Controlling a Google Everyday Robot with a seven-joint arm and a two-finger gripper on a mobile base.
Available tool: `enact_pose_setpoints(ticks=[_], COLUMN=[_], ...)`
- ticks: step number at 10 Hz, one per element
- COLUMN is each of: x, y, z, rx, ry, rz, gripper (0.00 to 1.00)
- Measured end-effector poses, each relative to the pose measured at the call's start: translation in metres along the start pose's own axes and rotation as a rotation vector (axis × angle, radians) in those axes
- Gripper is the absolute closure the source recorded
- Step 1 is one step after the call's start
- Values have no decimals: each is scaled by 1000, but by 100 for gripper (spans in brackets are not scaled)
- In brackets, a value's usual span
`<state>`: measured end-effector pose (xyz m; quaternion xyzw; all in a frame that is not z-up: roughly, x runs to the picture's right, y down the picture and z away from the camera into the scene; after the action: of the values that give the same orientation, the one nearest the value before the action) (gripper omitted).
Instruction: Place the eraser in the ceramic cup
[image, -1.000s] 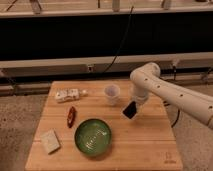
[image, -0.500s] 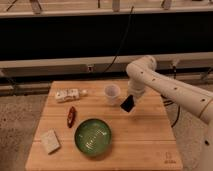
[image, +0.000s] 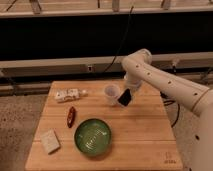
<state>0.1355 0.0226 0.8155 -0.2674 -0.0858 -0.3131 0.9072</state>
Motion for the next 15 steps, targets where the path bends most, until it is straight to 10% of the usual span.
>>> enact_pose_setpoints(ticks=[15], x=[-9], y=[-73], z=[-12], rx=[62], ry=[63], rz=[-97], gripper=[100])
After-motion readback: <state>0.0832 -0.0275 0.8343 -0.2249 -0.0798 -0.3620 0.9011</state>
